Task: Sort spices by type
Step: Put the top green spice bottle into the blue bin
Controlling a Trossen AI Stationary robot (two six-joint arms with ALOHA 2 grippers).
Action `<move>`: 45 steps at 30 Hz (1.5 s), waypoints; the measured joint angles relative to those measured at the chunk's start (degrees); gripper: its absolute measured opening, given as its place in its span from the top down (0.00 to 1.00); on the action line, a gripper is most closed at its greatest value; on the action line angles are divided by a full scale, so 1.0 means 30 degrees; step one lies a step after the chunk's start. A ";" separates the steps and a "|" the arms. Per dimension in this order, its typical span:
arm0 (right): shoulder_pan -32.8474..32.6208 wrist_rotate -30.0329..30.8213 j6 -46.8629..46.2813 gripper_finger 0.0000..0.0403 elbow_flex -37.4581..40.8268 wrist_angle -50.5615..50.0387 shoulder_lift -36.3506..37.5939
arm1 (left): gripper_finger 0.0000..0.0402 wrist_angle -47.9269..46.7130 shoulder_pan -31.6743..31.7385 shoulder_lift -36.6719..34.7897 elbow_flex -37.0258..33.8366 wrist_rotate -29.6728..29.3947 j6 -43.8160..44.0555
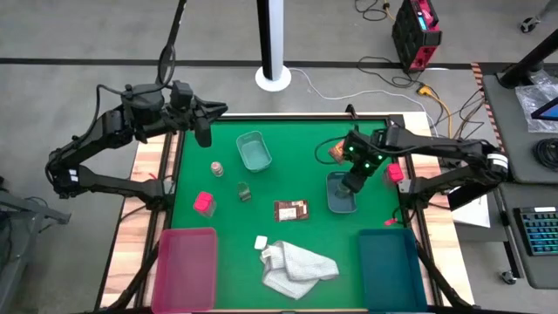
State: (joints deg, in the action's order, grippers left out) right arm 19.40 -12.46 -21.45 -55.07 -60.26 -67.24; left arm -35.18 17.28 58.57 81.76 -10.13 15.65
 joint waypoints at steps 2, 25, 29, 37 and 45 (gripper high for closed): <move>-0.0387 -0.0129 -0.0425 0.98 0.0000 -0.0091 0.0139 | 0.91 -0.0003 0.0007 -0.0007 0.0000 0.0000 -0.0034; -0.1099 -0.2280 0.3034 0.98 -0.4996 -0.3127 -0.4200 | 0.91 0.0001 0.0022 0.0583 0.0000 -0.0475 -0.2205; -0.1189 -0.2038 0.3776 0.98 -0.5272 -0.3255 -0.5045 | 0.91 0.0001 0.0022 0.0573 0.0000 -0.0459 -0.2205; -0.1174 -0.0852 0.4180 0.98 -0.5275 -0.3094 -0.5601 | 0.91 -0.0065 0.0022 0.0590 0.0000 -0.0459 -0.2205; -0.1174 -0.0834 0.3868 0.98 -0.5107 -0.2258 -0.5772 | 0.91 -0.0065 0.0022 0.0590 0.0000 -0.0459 -0.2349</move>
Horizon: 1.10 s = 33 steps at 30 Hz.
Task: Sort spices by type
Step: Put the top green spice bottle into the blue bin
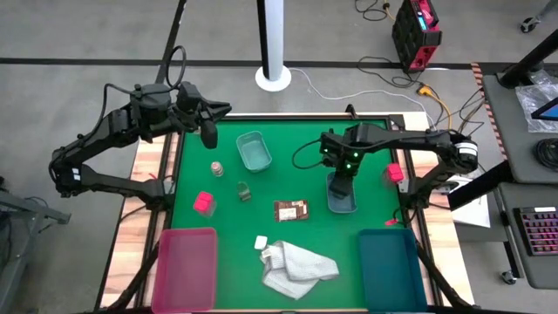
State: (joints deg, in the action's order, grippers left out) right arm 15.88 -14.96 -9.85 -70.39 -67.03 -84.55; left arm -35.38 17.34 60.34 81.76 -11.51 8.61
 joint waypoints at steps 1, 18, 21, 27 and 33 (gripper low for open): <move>0.0004 0.0045 -0.0151 0.98 0.0015 0.0031 0.0000 | 0.91 0.0003 0.0000 0.0000 0.0000 0.0000 -0.0084; 0.0007 0.2136 -0.6793 0.98 0.0022 0.0068 0.0059 | 0.91 0.0007 0.0000 0.0000 -0.0004 -0.0007 -0.0414; 0.0000 0.2807 -0.8587 0.98 0.0058 0.0191 0.0278 | 0.91 0.0000 -0.0003 0.0000 -0.0007 -0.0017 -0.0626; 0.0204 0.3305 -0.9701 0.98 -0.0551 -0.0040 0.1323 | 0.91 0.0000 0.0000 0.0000 -0.0007 -0.0029 -0.0863; 0.0589 0.4943 -0.9761 0.98 -0.0436 -0.3297 0.2018 | 0.91 -0.0007 -0.0007 0.0000 -0.0007 -0.0036 -0.1212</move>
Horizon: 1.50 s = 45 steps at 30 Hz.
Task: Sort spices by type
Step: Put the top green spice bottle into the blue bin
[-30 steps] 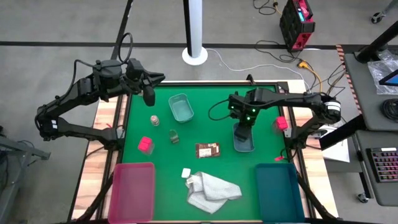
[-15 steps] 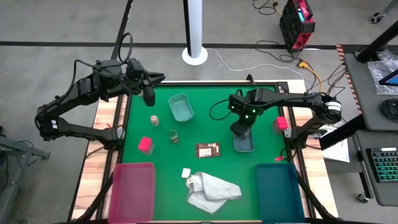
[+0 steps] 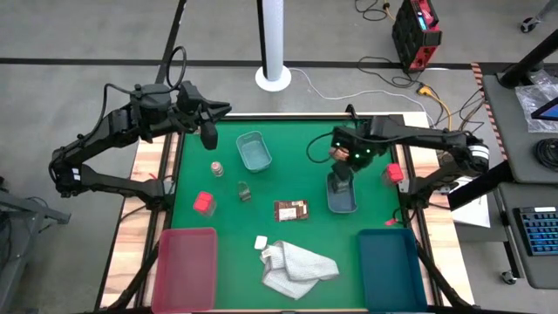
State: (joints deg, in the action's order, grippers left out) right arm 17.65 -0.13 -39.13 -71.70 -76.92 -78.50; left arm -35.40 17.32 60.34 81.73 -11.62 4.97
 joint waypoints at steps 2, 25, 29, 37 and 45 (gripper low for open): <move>-0.0073 -0.0066 0.0026 0.98 0.0528 -0.0308 0.0143 | 0.91 -0.0034 0.0000 0.0000 0.0000 0.0000 0.0000; -0.4042 -0.1130 0.1559 0.98 0.3248 0.4912 0.1225 | 0.91 -0.0284 0.0000 -0.0066 0.0000 0.0036 -0.0282; -0.4017 -0.0337 0.1389 0.98 0.3248 0.5131 0.0604 | 0.91 -0.0248 0.0007 -0.0066 0.0000 0.0022 -0.0293; -0.3875 0.0049 0.1411 0.98 0.3242 0.6532 -0.0630 | 0.91 -0.0233 0.0007 -0.0066 0.0000 0.0005 -0.0444; -0.3875 0.0062 0.1032 0.98 0.3197 0.7045 -0.0911 | 0.91 -0.0226 0.0007 -0.0066 0.0000 0.0000 -0.0495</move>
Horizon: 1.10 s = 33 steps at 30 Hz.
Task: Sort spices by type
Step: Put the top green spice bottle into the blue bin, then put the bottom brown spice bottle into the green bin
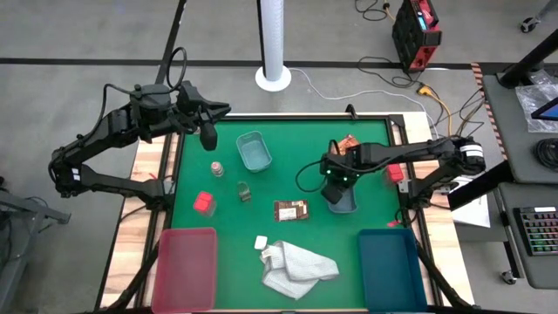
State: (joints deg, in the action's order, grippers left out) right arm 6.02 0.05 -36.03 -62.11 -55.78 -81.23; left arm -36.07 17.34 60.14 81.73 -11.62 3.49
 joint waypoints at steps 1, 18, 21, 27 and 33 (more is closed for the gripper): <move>0.0000 -0.0003 -0.0045 0.98 -0.0004 0.0087 0.0000 | 0.91 0.0000 0.0000 0.0000 0.0000 -0.0004 0.0000; 0.1384 0.0389 0.0039 0.98 -0.0966 0.1092 0.0048 | 0.91 0.0000 0.0000 0.0000 0.0000 -0.0007 -0.0590; 0.1384 0.0440 0.0361 0.98 -0.1745 -0.0008 0.0152 | 0.91 0.0000 0.0000 -0.0005 0.0000 -0.0007 -0.0590; 0.1384 0.0749 0.0257 0.98 -0.2879 -0.1912 0.0929 | 0.91 -0.0343 0.0000 -0.0088 0.0000 0.0022 -0.0576; 0.2247 0.2198 -0.0732 0.98 -0.3282 0.0307 0.1523 | 0.91 -0.1730 0.0000 -0.0087 -0.0007 0.0071 -0.0705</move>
State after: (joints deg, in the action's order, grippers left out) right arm 12.76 6.65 -38.23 -71.95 -54.86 -76.66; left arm -41.26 17.34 59.88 81.71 -11.41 1.37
